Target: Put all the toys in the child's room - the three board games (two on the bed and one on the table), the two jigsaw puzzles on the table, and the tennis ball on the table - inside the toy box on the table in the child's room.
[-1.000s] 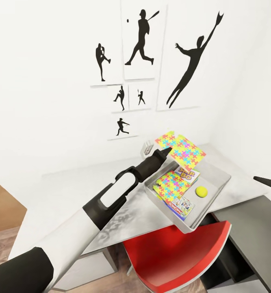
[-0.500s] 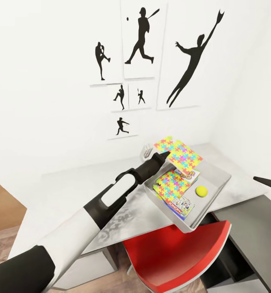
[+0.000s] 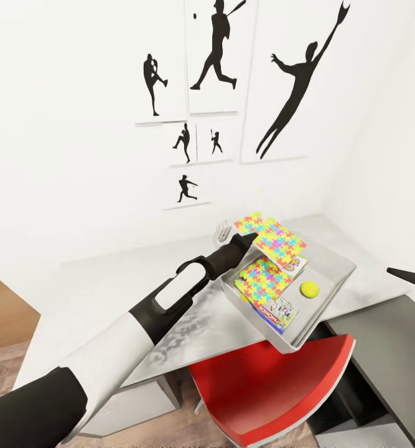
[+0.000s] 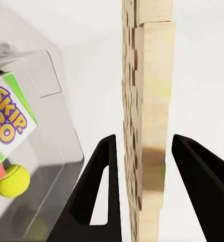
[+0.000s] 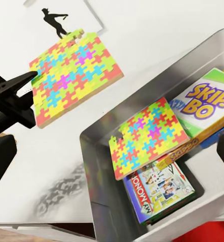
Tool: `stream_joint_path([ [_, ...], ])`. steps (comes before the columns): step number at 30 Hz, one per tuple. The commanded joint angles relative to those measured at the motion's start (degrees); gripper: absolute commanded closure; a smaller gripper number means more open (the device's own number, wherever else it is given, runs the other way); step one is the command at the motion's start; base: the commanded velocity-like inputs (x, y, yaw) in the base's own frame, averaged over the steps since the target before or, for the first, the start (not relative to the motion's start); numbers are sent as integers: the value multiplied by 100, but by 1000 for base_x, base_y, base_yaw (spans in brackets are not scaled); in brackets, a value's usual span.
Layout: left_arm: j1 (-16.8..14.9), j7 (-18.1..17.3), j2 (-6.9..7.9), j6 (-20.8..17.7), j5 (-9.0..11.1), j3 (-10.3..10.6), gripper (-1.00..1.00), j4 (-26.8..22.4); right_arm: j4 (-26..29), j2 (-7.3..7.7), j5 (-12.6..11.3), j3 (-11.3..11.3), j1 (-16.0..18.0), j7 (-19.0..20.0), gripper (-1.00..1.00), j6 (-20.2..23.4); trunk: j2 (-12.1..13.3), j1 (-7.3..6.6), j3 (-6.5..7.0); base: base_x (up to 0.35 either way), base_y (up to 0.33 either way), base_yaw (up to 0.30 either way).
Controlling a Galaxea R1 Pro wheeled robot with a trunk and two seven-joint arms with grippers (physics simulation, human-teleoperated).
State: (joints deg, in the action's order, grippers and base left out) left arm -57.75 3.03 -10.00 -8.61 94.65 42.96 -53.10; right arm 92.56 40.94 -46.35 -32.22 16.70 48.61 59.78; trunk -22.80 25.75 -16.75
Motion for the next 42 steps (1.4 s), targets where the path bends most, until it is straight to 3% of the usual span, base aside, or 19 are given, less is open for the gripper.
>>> stream_joint_path([
  [1,-6,31,0,-25,52,1,100,10,-1,1,22,-4,7,26,-100,22,-12,3,-20,0,0,0],
  [13,-134,32,0,-92,70,3,100,156,-1,5,21,-4,0,-3,-100,22,-12,3,-130,0,0,-17],
  [28,-165,31,0,-80,262,5,100,176,-1,23,21,-4,0,-6,-100,22,-12,3,-228,0,0,-190],
  [36,-178,31,0,-57,573,1,100,237,-1,8,21,-4,-3,-2,-100,22,-12,3,-268,0,0,-189],
  [42,-465,31,0,-44,685,-5,100,483,-1,3,16,-4,-2,-1,-100,22,-12,3,-281,0,0,-46],
])
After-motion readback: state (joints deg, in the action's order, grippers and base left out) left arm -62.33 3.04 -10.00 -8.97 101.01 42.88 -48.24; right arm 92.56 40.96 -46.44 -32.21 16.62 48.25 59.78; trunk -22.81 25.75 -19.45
